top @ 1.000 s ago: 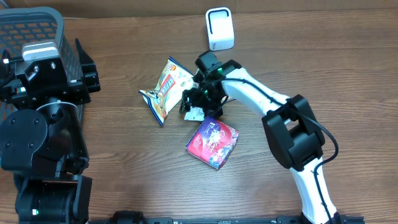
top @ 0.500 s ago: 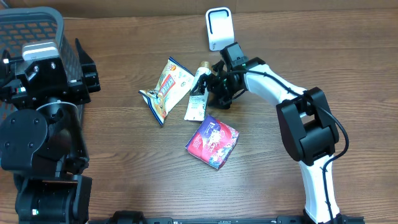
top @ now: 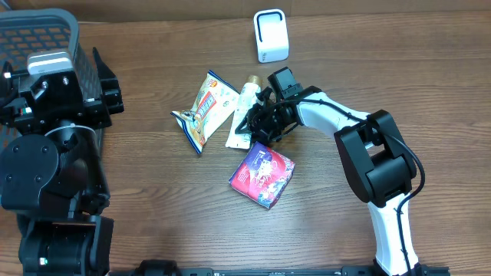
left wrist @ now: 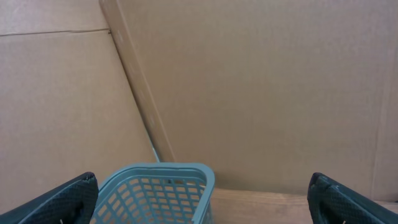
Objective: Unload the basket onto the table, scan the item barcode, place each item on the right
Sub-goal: 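Lift the white tube with the right gripper and turn it upright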
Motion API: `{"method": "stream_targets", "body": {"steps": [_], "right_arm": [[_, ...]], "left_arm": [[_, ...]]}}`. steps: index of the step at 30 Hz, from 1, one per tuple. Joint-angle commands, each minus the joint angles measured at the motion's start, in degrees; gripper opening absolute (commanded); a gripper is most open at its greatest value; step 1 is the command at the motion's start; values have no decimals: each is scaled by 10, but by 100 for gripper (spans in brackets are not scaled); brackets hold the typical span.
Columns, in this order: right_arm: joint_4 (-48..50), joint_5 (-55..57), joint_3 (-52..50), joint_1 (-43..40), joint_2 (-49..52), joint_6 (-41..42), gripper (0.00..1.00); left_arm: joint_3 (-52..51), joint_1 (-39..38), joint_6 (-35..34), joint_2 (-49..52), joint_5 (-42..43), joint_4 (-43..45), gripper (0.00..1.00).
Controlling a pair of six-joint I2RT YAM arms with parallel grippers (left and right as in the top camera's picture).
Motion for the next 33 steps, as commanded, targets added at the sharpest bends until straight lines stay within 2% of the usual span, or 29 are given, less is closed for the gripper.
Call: {"method": "stream_targets", "body": {"steps": [1,7,12,22,31,33], "right_arm": [[-16,80,-33,-1,34,-21,29],[-18,84,-30,-7,32,-61,15],[-41,92,-29,-24,16,-93,8],[-105,108,-29,-46,-73,-201,5],[-235,25,-28,-46,-132,-412,4],[-253,6,-28,-46,-139,-438,4]], "left_arm": [[-3,4,0,-3,5,3,100],[-3,4,0,-3,5,2,100],[-3,4,0,-3,5,2,100],[-3,4,0,-3,5,0,100],[-3,4,0,-3,5,-2,100],[-3,4,0,-3,6,-2,100]]}}
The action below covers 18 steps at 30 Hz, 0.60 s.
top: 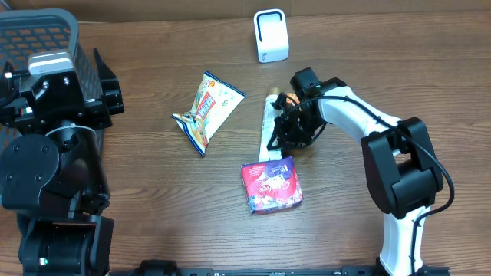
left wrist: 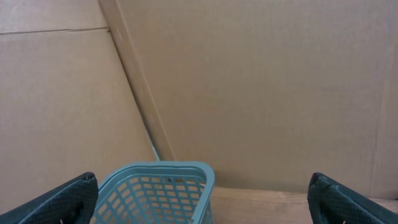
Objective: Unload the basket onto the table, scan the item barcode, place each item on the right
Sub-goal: 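Lift the white tube with the right gripper and turn it upright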
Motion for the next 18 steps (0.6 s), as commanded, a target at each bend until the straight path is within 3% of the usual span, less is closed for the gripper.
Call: {"method": "stream_targets", "body": {"steps": [1,13,18], "right_arm": [[-17,-62,2,-1,-51,-106,4],[-89,-174,4,-1,-108,-224,4],[-135,-199,17,-1,-144,-229,4]], "left_arm": [[-3,4,0,-3,6,3,100],[-3,4,0,-3,20,-2,100],[-3,4,0,-3,20,-14,100]]}}
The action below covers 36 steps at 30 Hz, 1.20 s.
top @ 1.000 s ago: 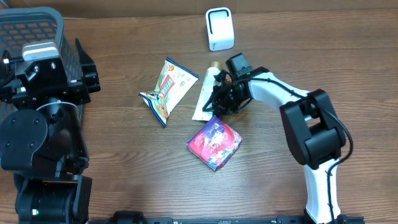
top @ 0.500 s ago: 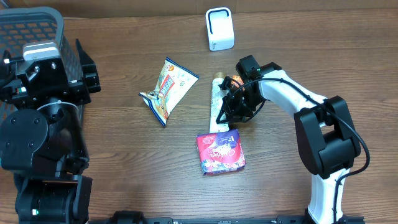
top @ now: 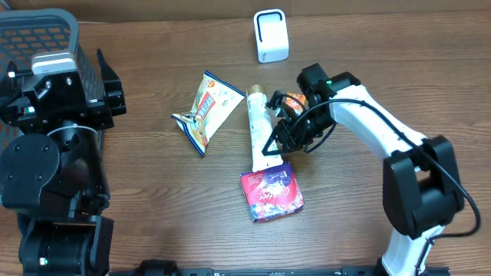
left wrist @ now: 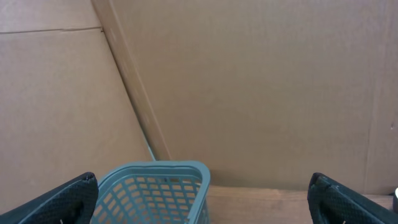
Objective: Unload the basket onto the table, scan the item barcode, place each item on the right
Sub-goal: 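Lift the white tube with the right gripper and turn it upright, then carry the upright tube toward the white scanner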
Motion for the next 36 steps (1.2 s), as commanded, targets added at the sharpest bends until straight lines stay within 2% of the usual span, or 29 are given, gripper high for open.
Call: {"method": "stream_targets", "body": {"steps": [1,7,13,29,36], "right_arm": [[-38,-73,23,-1,-54,-49,4],[-184,-152,62,-1,-70,-177,4],[-307,-159,118,-1,-77,-263,4],[-307,-151,124,-1,-197,-248,4],[-307,-167,124,-1,-218,-246,4]], "left_arm": [[-3,4,0,-3,7,-11,100],[-3,4,0,-3,7,-21,100],[-3,3,0,-1,7,-39,100],[-3,3,0,2,7,-42,100],[-3,3,0,2,7,-43,100]]}}
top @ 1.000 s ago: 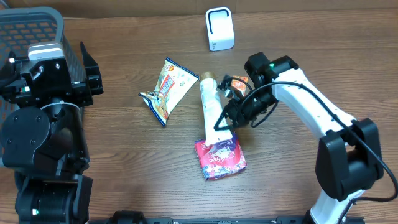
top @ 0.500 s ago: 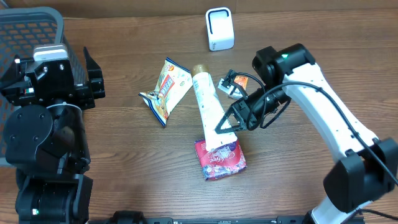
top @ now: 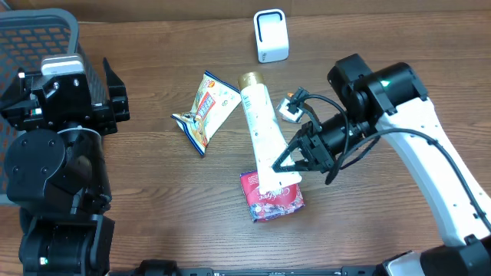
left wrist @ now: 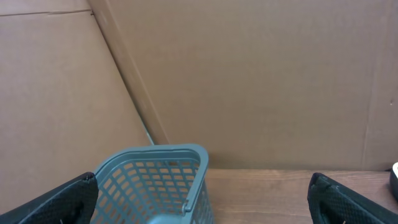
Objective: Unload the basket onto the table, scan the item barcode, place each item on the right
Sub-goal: 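Carry the upright tube toward the white scanner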
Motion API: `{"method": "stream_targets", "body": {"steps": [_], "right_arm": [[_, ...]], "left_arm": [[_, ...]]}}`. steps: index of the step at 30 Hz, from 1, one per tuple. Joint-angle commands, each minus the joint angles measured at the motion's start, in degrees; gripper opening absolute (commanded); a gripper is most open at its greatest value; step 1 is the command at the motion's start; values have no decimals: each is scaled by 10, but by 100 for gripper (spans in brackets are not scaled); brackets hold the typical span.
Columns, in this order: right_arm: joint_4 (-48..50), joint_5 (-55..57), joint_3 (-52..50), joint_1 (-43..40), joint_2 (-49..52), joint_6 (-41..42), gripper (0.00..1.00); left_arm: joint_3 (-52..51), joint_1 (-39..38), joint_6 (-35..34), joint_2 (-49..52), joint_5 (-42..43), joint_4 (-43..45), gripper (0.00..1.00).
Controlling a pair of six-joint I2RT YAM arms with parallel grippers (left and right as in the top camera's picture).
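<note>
A white tube with a gold cap [top: 258,126] hangs above the table, cap pointing toward the white scanner [top: 271,35] at the back edge. My right gripper [top: 290,161] is shut on the tube near its crimped lower end, over the pink packet [top: 273,198]. In the left wrist view my left gripper [left wrist: 202,202] stands wide open, empty, facing the teal basket [left wrist: 155,183]. No barcode can be made out on the tube.
A yellow and white snack bag [top: 209,108] lies left of the tube. A small white and orange item [top: 291,108] sits right of it. The grey basket [top: 38,34] fills the far left corner beside the left arm [top: 57,130]. Cardboard walls stand behind the table.
The tube looks larger and higher, raised off the table in my right gripper. The right arm has drawn back to the right. The left wrist view has tilted slightly, showing more table.
My right gripper was at the tube beside the snack bag. Then the tube lay further right and the pink packet had shifted. Later the tube pointed its cap at the scanner, low over the table. Now it is held well above the packet.
</note>
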Motion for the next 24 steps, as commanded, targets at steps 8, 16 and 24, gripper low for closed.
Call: {"method": "stream_targets", "body": {"steps": [8,16,24], "right_arm": [[3,-43,24,-1,-22,-4,4],[3,-100,24,-1,-22,43,4],[3,-129,24,-1,-22,98,4]], "left_arm": [[-3,3,0,2,7,-1,100],[-3,3,0,2,7,-1,100],[-3,3,0,2,7,-1,100]]}}
